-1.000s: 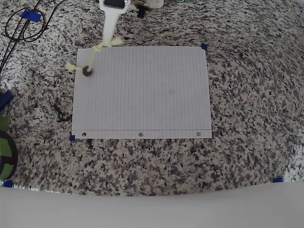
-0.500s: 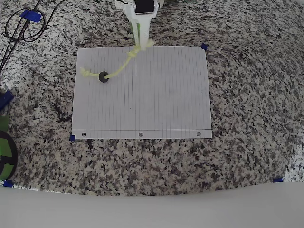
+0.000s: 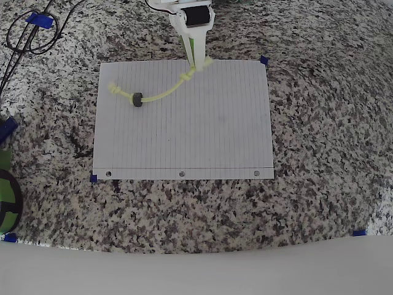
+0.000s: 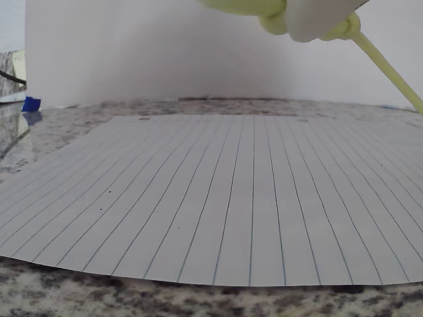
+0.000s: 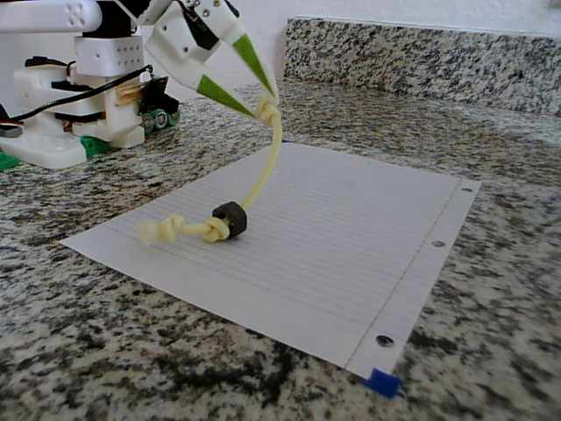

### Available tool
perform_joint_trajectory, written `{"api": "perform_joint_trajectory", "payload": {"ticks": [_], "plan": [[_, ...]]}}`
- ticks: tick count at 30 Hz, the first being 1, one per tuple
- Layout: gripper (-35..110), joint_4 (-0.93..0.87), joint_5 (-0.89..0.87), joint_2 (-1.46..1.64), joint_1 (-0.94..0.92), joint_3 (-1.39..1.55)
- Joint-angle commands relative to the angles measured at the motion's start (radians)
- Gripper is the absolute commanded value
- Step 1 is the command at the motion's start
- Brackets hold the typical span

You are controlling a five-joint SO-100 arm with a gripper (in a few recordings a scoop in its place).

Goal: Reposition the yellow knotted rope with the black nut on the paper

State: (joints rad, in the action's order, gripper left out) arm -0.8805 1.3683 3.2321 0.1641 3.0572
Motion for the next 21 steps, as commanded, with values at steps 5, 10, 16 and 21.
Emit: {"api": "perform_joint_trajectory", "payload": {"ticks": [5,10,16,21], "plan": [[0,0.014,0.333,-0.092,0.025,-0.014],[0,0.084,0.336,-0.178,0.034,-0.008],[0,0.110,0.442,-0.235,0.101,-0.011],[0,0.202,0.649,-0.256,0.120,-0.009]]}}
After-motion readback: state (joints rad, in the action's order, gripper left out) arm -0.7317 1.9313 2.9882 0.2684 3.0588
